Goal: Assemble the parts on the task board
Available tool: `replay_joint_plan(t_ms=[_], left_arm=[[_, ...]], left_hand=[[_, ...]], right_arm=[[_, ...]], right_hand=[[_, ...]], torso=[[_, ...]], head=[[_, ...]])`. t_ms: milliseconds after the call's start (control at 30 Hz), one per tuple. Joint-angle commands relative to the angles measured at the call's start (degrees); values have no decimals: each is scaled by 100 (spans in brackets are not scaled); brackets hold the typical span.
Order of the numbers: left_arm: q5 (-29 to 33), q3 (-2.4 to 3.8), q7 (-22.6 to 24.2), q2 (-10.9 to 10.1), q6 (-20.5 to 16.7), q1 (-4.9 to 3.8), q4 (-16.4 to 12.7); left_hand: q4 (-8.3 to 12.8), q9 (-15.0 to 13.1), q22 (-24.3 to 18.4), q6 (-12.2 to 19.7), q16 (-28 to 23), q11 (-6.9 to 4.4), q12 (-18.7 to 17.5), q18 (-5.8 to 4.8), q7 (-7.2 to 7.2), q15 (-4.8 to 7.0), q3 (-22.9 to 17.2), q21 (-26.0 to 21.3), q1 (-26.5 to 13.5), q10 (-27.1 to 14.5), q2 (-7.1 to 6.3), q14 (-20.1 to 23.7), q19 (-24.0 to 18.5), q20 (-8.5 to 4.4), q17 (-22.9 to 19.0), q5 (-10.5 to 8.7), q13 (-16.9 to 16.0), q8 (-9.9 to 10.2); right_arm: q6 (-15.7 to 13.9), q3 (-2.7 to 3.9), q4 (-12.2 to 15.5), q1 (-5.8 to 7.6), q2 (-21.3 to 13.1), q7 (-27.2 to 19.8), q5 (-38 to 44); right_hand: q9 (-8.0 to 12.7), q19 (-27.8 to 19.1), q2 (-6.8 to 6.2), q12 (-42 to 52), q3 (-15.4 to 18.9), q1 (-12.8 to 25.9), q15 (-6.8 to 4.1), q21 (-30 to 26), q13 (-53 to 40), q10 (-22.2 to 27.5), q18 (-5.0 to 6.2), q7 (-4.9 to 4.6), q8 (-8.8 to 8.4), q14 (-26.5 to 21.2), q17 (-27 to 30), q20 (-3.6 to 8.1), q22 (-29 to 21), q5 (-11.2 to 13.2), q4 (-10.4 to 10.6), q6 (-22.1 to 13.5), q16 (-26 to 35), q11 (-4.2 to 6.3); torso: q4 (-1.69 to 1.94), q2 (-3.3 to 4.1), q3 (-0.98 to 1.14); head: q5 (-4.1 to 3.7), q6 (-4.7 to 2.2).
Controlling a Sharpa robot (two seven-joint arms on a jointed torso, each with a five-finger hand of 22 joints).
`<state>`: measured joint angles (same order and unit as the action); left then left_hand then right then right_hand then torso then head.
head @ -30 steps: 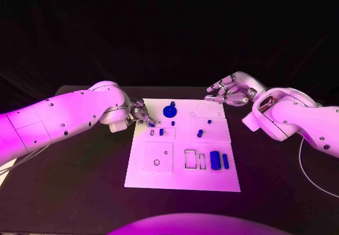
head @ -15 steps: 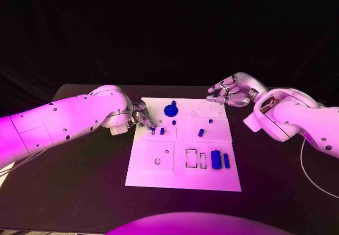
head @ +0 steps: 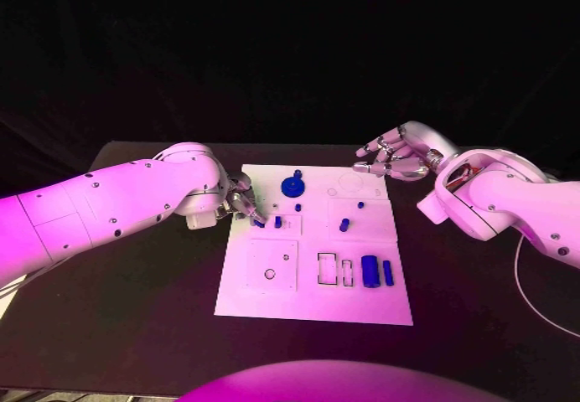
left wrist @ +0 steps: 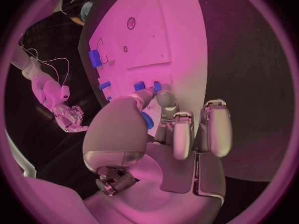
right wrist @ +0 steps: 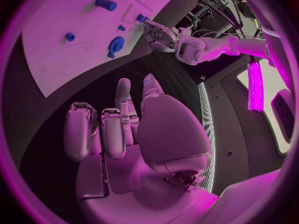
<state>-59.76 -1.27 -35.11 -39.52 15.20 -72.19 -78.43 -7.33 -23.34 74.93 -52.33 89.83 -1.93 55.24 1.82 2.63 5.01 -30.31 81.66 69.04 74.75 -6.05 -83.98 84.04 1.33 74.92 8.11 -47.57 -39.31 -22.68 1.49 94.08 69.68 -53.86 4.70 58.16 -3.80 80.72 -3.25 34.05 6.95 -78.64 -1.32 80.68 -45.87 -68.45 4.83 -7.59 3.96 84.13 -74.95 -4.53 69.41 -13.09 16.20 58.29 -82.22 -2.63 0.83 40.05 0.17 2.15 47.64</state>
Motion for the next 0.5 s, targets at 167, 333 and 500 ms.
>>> replay_joint_plan(t_ms=[167,333,500], left_arm=[[-138,-19,-185,-1,325,24,-7],[-141,-19,-209,12,294,25,-15],[-118,-19,-250,54,245,25,-1]], left_hand=[[772,31,913,-82,17,7,45,25,-21,5,-831,28,-6,84,-39,-602,304,-22,1508,176,-25,-22],[770,36,909,-93,17,7,60,27,-22,5,-840,21,-27,99,-39,-602,301,-22,1508,202,-43,-23],[751,44,913,-110,17,6,73,26,-24,5,-853,23,-74,119,-21,-602,303,-22,1508,220,-60,-23]], right_arm=[[81,0,6,-4,2,-44,14],[81,0,9,-5,3,-47,13],[80,0,13,-5,-1,-46,13]], right_hand=[[-7,-43,68,2,33,1,-35,-40,8,-9,-60,5,4,372,-531,12,-6,-17,1,32,30,2],[-7,-43,68,2,33,1,-35,-40,8,-9,-60,5,4,372,-531,12,-6,-17,1,32,30,2],[-7,-43,68,2,33,1,-35,-40,8,-9,-60,5,4,372,-531,12,-6,-17,1,32,30,2]], torso=[[7,-1,-1],[-2,0,-1],[2,2,-2]], head=[[-5,16],[4,17],[0,23]])
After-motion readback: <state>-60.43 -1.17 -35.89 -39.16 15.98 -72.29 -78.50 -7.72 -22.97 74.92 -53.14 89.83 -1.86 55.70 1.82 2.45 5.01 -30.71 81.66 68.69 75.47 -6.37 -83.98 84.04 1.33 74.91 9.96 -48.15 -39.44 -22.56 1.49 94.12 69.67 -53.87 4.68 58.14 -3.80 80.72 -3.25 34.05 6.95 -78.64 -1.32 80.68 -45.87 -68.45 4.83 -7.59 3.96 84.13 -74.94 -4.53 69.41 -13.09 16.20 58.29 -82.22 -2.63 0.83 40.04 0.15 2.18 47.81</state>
